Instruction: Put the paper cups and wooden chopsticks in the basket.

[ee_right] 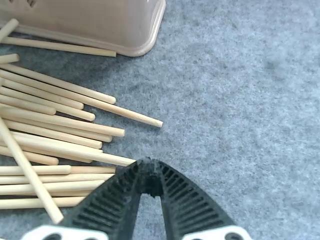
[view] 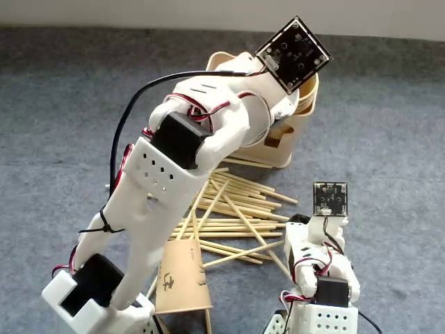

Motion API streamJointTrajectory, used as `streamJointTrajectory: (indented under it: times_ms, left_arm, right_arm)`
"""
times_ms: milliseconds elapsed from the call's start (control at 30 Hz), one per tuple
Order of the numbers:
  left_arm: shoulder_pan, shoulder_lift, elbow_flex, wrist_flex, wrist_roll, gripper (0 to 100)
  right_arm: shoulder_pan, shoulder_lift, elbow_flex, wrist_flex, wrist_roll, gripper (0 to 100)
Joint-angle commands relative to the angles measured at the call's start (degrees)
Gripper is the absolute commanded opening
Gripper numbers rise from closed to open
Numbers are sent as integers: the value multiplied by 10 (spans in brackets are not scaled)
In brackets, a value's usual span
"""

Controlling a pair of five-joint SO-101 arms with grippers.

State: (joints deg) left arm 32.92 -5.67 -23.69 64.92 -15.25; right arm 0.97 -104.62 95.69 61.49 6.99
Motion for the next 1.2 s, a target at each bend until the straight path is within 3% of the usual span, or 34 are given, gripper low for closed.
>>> streamJointTrajectory:
  times_ms: [0,633,1167]
  left_arm:
    - [10,-4,-15,54,5,136]
    - [38,-64,-8,358,7,141]
    - [44,-230,273,367,3,250]
  right_arm:
    - [7,-6,61,-9,8,5]
    - [8,-6,61,-20,8,5]
    - [8,-6,61,-20,8,5]
